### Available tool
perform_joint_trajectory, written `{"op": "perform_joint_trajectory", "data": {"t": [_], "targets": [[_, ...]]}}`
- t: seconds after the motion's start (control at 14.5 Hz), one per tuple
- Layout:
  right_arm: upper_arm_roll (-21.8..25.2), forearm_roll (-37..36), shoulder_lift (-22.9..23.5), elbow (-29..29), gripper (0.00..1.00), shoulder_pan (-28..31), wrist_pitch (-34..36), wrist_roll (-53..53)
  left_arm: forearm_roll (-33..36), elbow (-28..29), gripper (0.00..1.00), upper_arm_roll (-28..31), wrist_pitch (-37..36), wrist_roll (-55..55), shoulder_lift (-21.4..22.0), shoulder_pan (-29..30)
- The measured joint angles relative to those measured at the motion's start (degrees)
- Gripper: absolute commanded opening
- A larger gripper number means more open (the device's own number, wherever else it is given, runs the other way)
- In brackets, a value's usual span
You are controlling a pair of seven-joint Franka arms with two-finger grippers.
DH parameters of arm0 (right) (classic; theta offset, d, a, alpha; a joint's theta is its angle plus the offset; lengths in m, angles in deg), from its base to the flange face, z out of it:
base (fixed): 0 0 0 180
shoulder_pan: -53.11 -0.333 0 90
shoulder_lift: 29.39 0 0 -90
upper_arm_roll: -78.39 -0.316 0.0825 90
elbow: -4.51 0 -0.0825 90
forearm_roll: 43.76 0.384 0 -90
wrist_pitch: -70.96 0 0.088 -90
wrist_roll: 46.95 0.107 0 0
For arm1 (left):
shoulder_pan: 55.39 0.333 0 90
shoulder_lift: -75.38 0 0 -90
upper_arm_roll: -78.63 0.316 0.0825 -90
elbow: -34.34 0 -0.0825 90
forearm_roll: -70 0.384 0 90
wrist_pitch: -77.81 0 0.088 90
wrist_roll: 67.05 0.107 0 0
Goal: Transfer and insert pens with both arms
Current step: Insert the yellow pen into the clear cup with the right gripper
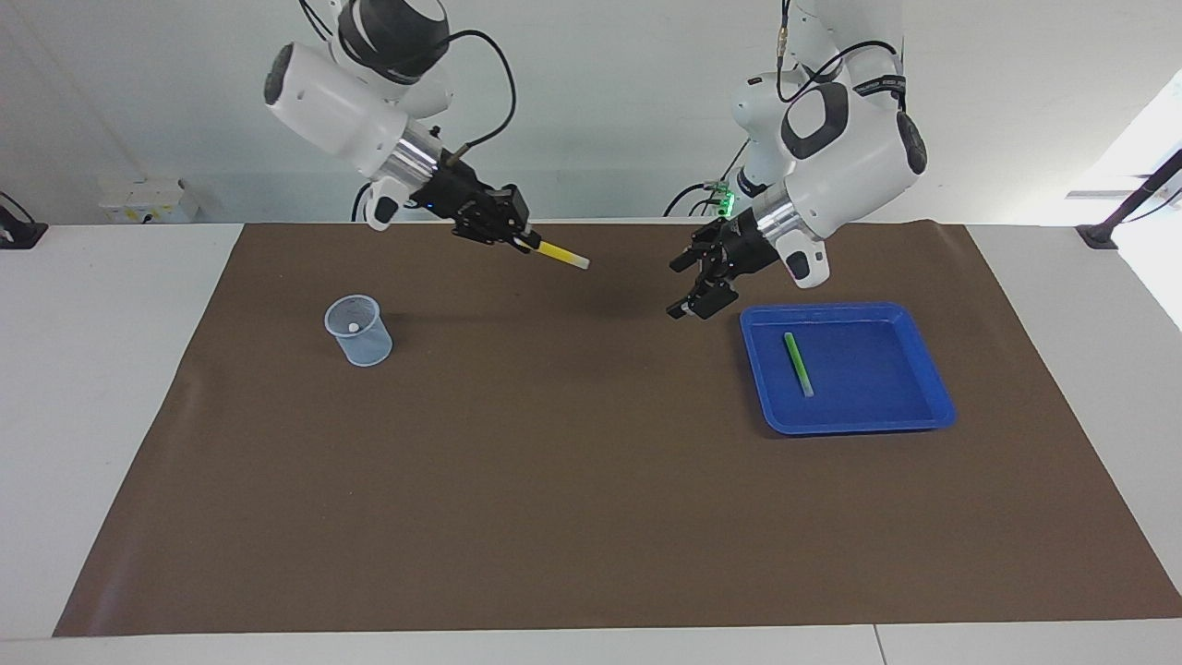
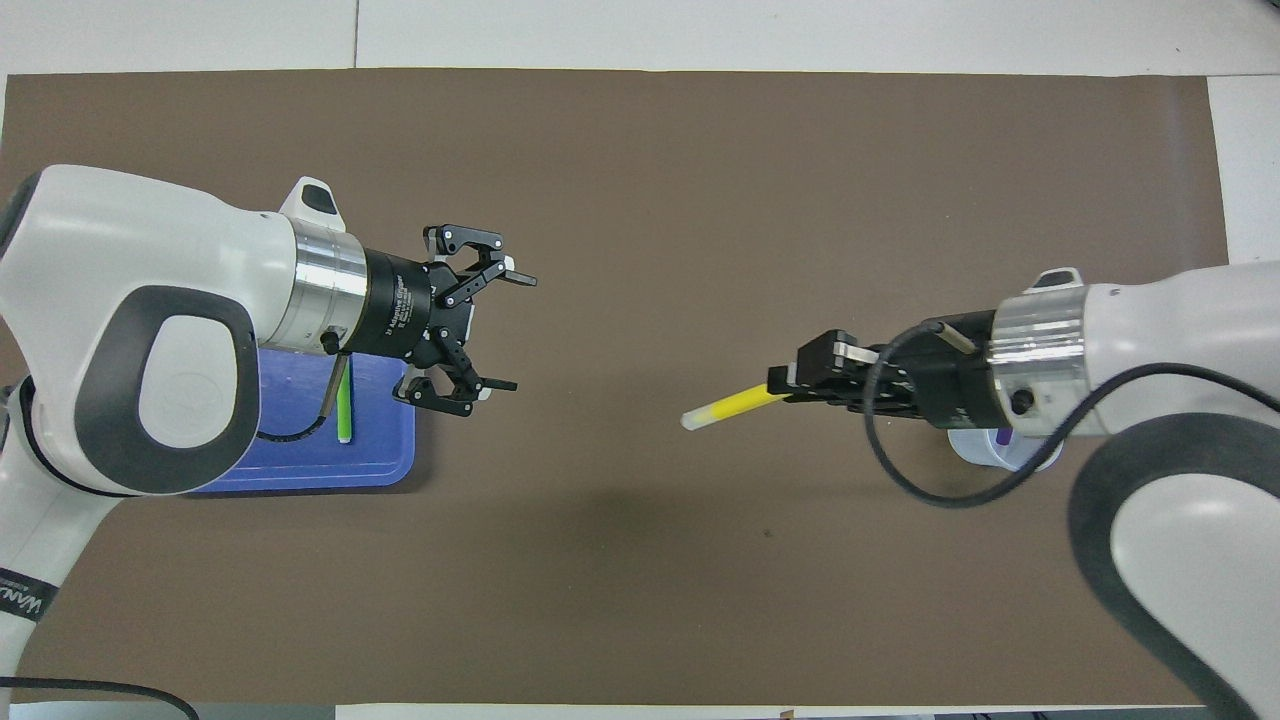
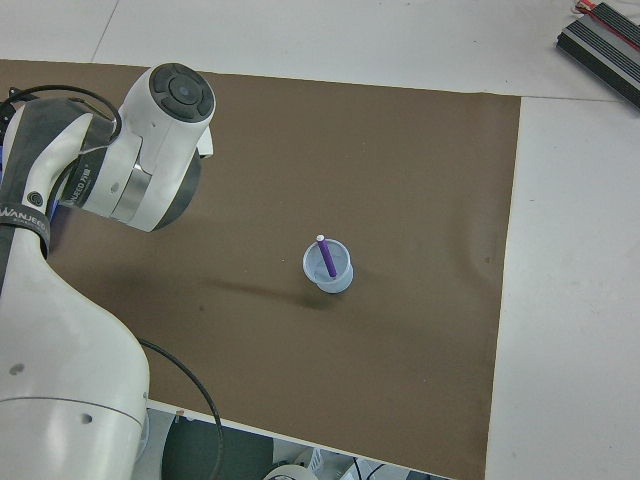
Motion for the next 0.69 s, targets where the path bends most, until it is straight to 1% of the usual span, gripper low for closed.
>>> {"op": "perform_joint_trajectory", "data": {"t": [0.07, 0.14, 0.21, 0.28, 0.48, 0.55, 0.69], "targets": [[0.11, -5.45, -0.6, -1.99, 0.0, 2.83, 5.78, -1.97, 1.28, 0.0, 1.0, 0.06, -1.45, 4.04, 0.02, 1.22], [0.19, -10.85, -0.88, -3.93, 0.0, 4.84, 10.06, -4.85, 2.74, 0.0, 1.0, 0.1, -2.76, 8.34, 0.04, 2.32], [0.25, -15.9, -0.98, -5.27, 0.0, 6.17, 12.64, -8.77, 4.62, 0.01, 1.0, 0.15, -3.96, 13.03, 0.08, 3.47], [0.26, -20.48, -0.95, -5.86, 0.0, 7.26, 13.77, -13.2, 6.48, 0.02, 1.0, 0.18, -5.0, 17.97, 0.09, 4.69], [0.27, -31.77, -0.43, -5.72, 0.0, 9.96, 13.32, -24.72, 13.76, 0.61, 1.0, 0.3, -7.34, 36.32, 0.08, 8.5], [0.26, -34.2, -0.25, -5.22, 0.0, 10.25, 12.57, -26.38, 16.95, 1.11, 1.0, 0.36, -7.42, 42.13, 0.05, 9.34], [0.24, -36.28, 0.05, -2.91, 0.0, 10.37, 9.92, -27.3, 24.09, 2.82, 1.0, 0.44, -6.73, 52.59, -0.13, 10.14]]}}
